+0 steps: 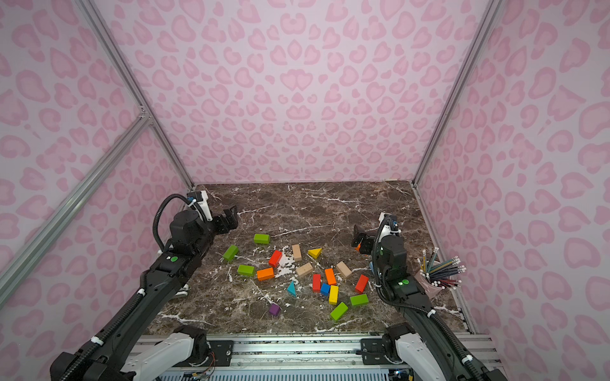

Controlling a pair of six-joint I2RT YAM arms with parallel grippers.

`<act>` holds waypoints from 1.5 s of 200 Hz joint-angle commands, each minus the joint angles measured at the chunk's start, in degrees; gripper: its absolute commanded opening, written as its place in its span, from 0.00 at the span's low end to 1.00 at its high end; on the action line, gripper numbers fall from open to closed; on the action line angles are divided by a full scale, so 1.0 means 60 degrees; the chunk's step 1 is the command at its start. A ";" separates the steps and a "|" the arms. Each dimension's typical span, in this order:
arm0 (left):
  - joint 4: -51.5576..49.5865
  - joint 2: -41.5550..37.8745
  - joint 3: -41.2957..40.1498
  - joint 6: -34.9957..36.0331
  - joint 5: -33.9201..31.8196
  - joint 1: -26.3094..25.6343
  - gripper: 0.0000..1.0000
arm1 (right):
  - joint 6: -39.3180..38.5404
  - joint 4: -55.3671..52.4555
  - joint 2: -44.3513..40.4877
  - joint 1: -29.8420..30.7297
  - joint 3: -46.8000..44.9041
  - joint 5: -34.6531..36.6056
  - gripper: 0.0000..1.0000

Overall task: Assemble a heart with building blocks
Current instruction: Move the building block to the center of the board.

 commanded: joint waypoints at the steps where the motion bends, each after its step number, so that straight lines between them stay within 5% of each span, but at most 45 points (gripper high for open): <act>1: 0.0149 0.0173 -0.0001 -0.0138 0.0558 0.0002 0.97 | 0.0171 0.0010 -0.0063 0.0021 0.0113 -0.0221 0.99; 44: -0.0042 0.0741 0.0256 -0.0101 0.1020 0.0011 0.97 | 0.0247 -0.0707 0.0734 0.0021 0.0790 -0.1120 0.99; 123: -0.0925 0.1364 0.0745 -0.0028 0.0873 -0.0108 0.97 | 0.0290 -0.2997 0.3552 0.1132 0.2966 -0.0143 0.97; 231: -0.3662 0.3922 0.2283 0.0302 0.0327 -0.1891 0.95 | -0.0766 -0.3154 0.3967 0.2808 0.2654 -0.1690 0.97; 300: -0.3036 0.3411 0.2281 0.0706 0.1062 -0.2169 0.96 | 0.0032 -0.3506 0.4557 0.2985 0.2866 -0.1647 0.90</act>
